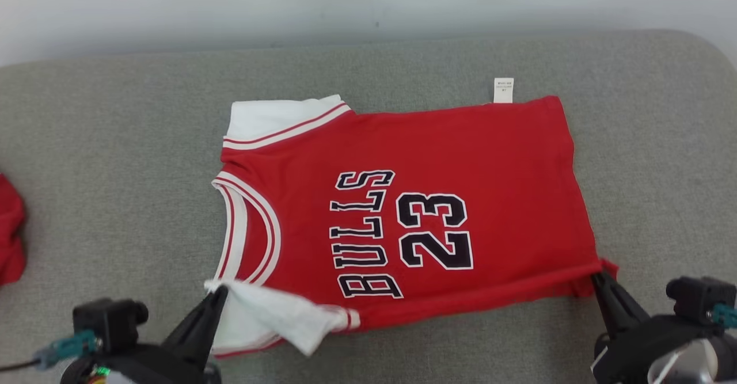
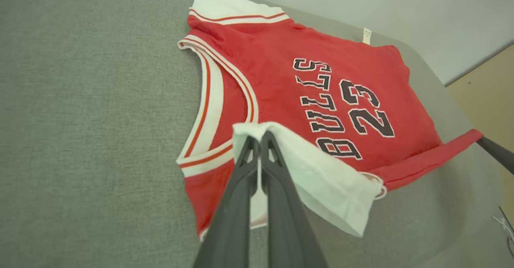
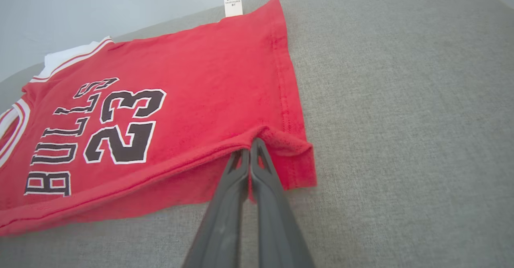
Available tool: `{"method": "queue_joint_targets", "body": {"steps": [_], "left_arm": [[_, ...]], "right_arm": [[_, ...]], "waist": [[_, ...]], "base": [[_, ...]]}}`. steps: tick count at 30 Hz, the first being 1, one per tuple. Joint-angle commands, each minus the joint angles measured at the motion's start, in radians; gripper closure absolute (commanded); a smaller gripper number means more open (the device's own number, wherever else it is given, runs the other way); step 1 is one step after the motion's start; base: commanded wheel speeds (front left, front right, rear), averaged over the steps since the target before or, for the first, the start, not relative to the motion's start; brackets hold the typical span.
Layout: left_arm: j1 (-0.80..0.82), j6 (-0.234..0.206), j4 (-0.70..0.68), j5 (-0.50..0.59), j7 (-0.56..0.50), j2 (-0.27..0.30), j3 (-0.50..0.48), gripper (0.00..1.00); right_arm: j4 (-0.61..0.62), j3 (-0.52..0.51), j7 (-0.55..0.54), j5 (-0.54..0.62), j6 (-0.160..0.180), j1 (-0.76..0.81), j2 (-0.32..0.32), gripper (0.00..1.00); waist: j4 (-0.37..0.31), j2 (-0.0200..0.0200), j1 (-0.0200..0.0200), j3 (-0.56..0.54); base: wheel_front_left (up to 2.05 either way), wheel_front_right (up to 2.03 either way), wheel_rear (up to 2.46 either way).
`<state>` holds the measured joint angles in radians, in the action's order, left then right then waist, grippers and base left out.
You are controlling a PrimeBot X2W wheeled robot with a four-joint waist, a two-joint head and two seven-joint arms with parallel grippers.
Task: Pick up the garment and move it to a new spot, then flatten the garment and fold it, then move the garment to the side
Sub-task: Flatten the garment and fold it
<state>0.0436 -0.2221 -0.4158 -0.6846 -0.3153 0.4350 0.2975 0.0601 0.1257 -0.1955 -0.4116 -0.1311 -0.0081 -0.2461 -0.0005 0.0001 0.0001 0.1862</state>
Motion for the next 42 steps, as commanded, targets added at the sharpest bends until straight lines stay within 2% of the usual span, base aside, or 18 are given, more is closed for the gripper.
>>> {"method": "queue_joint_targets", "body": {"steps": [1,3,4,10,16,24,25,26,27,28,29,34,42], "left_arm": [[0.042,0.014,0.032,-0.007,0.017,-0.020,0.001,1.00],[0.087,0.023,0.086,0.011,0.039,-0.022,-0.001,1.00],[0.108,0.029,0.106,0.003,0.053,-0.041,-0.001,1.00],[0.257,0.085,0.267,0.026,0.125,-0.080,0.015,1.00],[0.339,0.119,0.379,0.026,0.175,-0.107,0.019,1.00],[0.394,0.144,0.521,0.043,0.243,-0.131,0.027,1.00],[0.395,0.142,0.533,0.042,0.249,-0.136,0.026,1.00],[0.395,0.138,0.540,0.043,0.255,-0.140,0.025,1.00],[0.392,0.134,0.547,0.044,0.258,-0.141,0.025,0.87],[0.390,0.133,0.551,0.046,0.264,-0.142,0.025,0.33],[0.386,0.125,0.552,0.049,0.275,-0.145,0.022,0.00],[0.341,0.086,0.515,0.090,0.346,-0.143,0.011,0.00],[0.228,-0.033,0.413,0.213,0.491,-0.117,-0.011,0.00]], "right_arm": [[-0.013,0.012,0.003,-0.009,0.001,-0.031,-0.010,1.00],[-0.038,0.021,0.013,-0.016,0.001,-0.065,-0.020,1.00],[-0.051,0.026,0.018,-0.022,0.001,-0.080,-0.023,1.00],[-0.151,0.056,0.055,-0.056,0.001,-0.176,-0.038,1.00],[-0.218,0.083,0.077,-0.088,0.001,-0.230,-0.035,1.00],[-0.281,0.138,0.130,-0.125,0.001,-0.286,-0.045,1.00],[-0.281,0.142,0.142,-0.139,0.001,-0.288,-0.041,0.86],[-0.280,0.147,0.150,-0.154,0.001,-0.287,-0.037,0.53],[-0.278,0.152,0.159,-0.158,0.001,-0.286,-0.041,0.00],[-0.275,0.153,0.171,-0.165,0.001,-0.284,-0.045,0.00],[-0.273,0.155,0.180,-0.166,0.001,-0.278,-0.049,0.00],[-0.241,0.129,0.252,-0.143,0.001,-0.228,-0.046,0.00],[-0.142,0.051,0.384,0.028,0.001,-0.142,0.014,0.00]], "waist": [[-0.012,-0.0001,-0.0001,0.022],[-0.014,-0.0001,-0.0001,0.033],[-0.015,-0.0001,-0.0001,0.039],[-0.022,-0.0001,-0.0001,0.081],[-0.030,-0.0001,-0.0001,0.107],[-0.047,-0.0001,-0.0001,0.121],[-0.048,-0.0001,-0.0001,0.120],[-0.048,-0.0001,-0.0001,0.119],[-0.049,-0.0001,-0.0001,0.119],[-0.050,-0.0001,-0.0001,0.118],[-0.049,-0.0001,-0.0001,0.116],[-0.045,-0.0001,-0.0001,0.102],[-0.043,-0.0001,-0.0001,0.064]], "base": [[0.00,0.00,0.00],[0.00,0.00,0.00],[0.00,0.00,0.00],[0.00,0.00,0.00],[0.00,0.00,0.00],[0.00,0.00,0.00],[0.00,0.00,0.00],[0.00,0.00,0.00],[0.00,0.00,0.00],[0.00,0.00,0.00],[0.00,0.00,0.00],[0.00,0.00,0.00],[0.00,0.00,0.00]]}}
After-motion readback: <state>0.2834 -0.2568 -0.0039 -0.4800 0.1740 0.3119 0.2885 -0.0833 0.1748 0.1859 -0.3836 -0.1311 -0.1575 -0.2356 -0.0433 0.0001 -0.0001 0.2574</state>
